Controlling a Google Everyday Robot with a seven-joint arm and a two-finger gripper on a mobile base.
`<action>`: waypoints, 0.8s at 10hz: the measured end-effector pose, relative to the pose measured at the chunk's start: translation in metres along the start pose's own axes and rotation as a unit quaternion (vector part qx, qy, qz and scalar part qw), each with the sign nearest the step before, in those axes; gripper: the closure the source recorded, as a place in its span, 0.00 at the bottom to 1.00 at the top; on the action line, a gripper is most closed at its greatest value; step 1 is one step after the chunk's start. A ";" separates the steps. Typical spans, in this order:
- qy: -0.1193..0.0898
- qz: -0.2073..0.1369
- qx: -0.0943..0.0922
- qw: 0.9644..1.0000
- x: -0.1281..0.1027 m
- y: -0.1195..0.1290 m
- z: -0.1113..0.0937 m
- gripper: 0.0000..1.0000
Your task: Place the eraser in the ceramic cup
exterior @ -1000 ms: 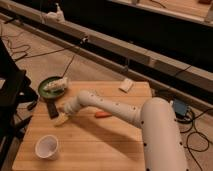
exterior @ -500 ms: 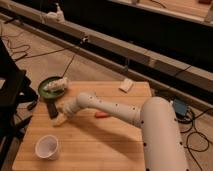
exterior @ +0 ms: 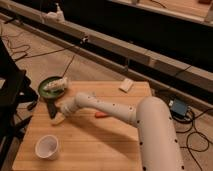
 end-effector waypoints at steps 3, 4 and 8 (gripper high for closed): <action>0.003 -0.011 -0.004 1.000 -0.010 -0.009 0.015 0.40; 0.005 -0.015 -0.003 1.000 -0.012 -0.012 0.017 0.50; 0.007 -0.020 0.002 1.000 -0.017 -0.020 0.014 0.91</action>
